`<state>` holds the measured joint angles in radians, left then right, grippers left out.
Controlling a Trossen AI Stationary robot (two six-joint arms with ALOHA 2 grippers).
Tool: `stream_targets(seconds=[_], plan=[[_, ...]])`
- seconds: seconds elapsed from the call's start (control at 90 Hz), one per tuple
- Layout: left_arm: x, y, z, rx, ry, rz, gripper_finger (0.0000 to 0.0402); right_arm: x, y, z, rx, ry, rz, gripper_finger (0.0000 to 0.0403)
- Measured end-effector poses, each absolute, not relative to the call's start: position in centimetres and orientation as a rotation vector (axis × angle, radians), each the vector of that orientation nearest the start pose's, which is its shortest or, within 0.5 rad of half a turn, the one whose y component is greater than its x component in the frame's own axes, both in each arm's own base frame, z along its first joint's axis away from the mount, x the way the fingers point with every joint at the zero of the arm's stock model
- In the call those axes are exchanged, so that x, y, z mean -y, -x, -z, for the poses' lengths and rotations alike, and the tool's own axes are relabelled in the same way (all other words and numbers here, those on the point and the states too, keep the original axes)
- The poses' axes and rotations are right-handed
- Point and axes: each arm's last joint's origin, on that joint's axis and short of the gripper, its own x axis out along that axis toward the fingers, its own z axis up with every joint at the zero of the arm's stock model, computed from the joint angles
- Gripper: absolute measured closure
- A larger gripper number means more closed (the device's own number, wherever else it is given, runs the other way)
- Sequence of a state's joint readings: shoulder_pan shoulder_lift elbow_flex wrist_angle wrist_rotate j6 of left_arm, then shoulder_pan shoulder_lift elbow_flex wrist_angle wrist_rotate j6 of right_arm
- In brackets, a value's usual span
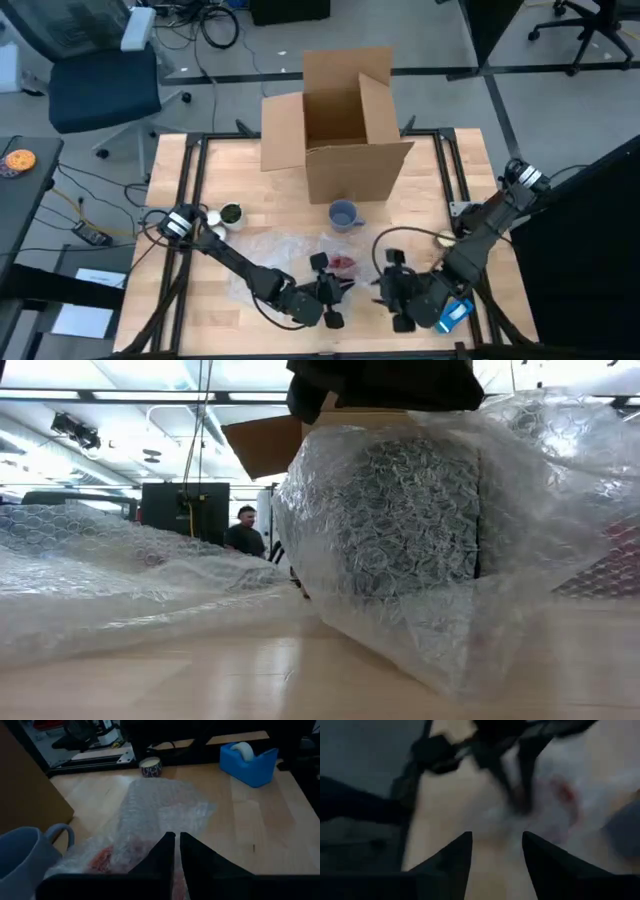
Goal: Wrap mug
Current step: Wrap the black mug with the top bubble wrap
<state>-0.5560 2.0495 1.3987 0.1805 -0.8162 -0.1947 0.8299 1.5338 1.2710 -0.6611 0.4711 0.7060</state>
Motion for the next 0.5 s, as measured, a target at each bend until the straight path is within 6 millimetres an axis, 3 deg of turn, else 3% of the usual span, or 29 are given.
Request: stream_targets(seconds=[0.1,0.256,0.367,0.5], plan=[[22.0,-39.4,-19.8,-0.333,-0.109,-0.303,0.0387,-23.7,-21.5,-27.0,-0.856,-0.209,-0.041,0.0252],[21.8,-39.5,-19.8,-0.325,-0.087,-0.321,0.0387,-24.3,-21.1,-22.4,-0.949,-0.297,0.091,0.0252],[21.8,-39.5,-19.8,-0.32,-0.08,-0.323,0.0387,-24.0,-21.6,-19.5,-0.987,-0.279,0.195,0.0252],[21.8,-39.5,-19.8,-0.319,-0.079,-0.323,0.0387,-23.1,-22.5,-17.9,-0.953,-0.219,0.326,0.0254]])
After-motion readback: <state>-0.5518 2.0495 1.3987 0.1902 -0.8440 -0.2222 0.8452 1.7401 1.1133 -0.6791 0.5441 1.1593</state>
